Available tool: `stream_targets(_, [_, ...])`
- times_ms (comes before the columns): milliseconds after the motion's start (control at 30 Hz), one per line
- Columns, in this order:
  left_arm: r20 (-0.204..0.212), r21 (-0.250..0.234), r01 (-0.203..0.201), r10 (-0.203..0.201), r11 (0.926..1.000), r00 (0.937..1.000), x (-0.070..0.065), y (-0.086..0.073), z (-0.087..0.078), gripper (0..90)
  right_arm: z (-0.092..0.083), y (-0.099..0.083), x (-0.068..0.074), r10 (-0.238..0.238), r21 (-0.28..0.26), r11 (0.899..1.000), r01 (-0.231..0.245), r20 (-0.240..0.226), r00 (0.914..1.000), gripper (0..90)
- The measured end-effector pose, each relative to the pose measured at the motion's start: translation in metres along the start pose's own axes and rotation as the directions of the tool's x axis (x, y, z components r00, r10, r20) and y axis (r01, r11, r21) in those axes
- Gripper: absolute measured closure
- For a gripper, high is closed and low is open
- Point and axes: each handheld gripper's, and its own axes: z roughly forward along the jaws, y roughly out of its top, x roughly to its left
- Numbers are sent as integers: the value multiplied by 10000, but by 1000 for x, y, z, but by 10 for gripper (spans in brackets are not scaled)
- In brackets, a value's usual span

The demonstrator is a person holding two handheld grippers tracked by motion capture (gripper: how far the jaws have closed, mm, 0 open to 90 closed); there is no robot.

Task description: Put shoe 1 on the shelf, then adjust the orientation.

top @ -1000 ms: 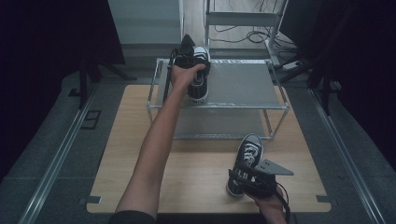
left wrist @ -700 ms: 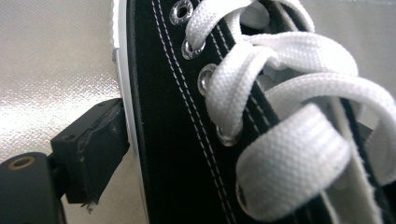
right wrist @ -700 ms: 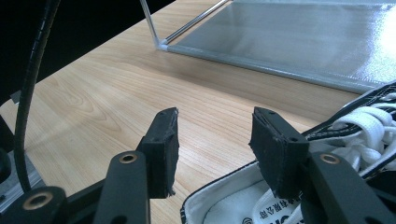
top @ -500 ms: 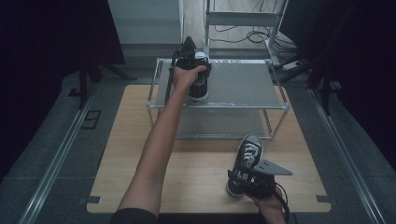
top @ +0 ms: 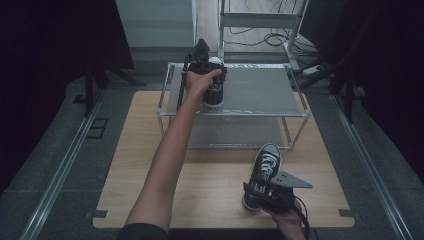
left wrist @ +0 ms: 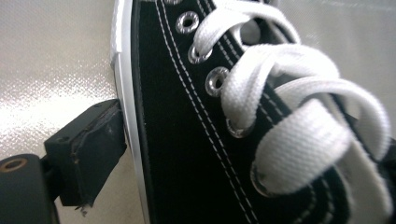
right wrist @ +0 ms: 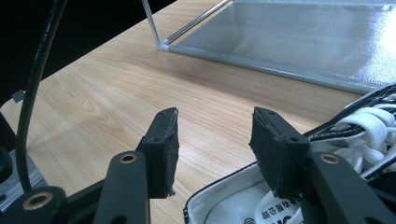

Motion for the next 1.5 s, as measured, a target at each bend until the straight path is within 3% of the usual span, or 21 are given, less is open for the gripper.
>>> stream_targets(200, [483,-635,-252,283,9977,9984,1,-2,-14,104,1,0,1,-26,51,10000,26,-31,10000,513])
stream_targets(333, [1258,-1076,-483,618,9930,9901,1,-4,-31,131,1,0,1,-43,75,10000,43,-66,10000,523])
stream_targets(400, [1386,-1196,-547,712,9913,9878,1,-6,-35,146,1,0,2,-52,85,10000,53,-113,9999,541])
stream_targets(567, [1945,-1570,-1157,1455,9808,9700,5,-20,-60,151,0,0,5,-155,94,9998,157,-234,9996,609])
stream_targets(600, [1945,-1570,-1157,1455,9808,9700,5,-20,-60,152,0,0,5,-214,132,9997,218,-296,9993,649])
stream_targets(633, [2057,-1694,-1353,1692,9762,9639,7,-26,-68,154,1,0,6,-226,150,9996,231,-329,9992,682])
stream_targets(800, [2470,-1984,-1554,2029,9677,9475,15,-43,-86,158,3,-2,8,-326,317,9989,341,-467,9984,785])
stream_targets(867, [2559,-2053,-1577,2085,9659,9440,18,-50,-91,158,4,-2,10,-329,392,9986,351,-545,9980,793])
stream_targets(933, [2724,-2018,-1707,2226,9645,9361,23,-58,-95,157,6,-3,14,-386,409,9983,410,-576,9976,793])
stream_targets(1033, [2847,-2054,-1917,2460,9597,9265,29,-69,-100,154,8,-4,21,-639,531,9963,670,-594,9962,804])
stream_targets(1067, [2847,-2054,-1917,2460,9597,9265,29,-69,-100,154,8,-4,21,-639,531,9963,670,-594,9962,804])
stream_targets(1133, [2935,-2160,-2071,2657,9542,9183,36,-80,-105,154,9,-6,28,-824,636,9942,864,-636,9946,831])
stream_targets(1300, [2915,-2308,-2159,2791,9487,9150,44,-92,-110,156,9,-15,37,-1031,823,9907,1082,-641,9926,871])
stream_targets(1500, [2689,-2477,-2468,3112,9369,9115,55,-115,-114,163,10,-37,36,-1422,1184,9831,1393,166,9897,897])
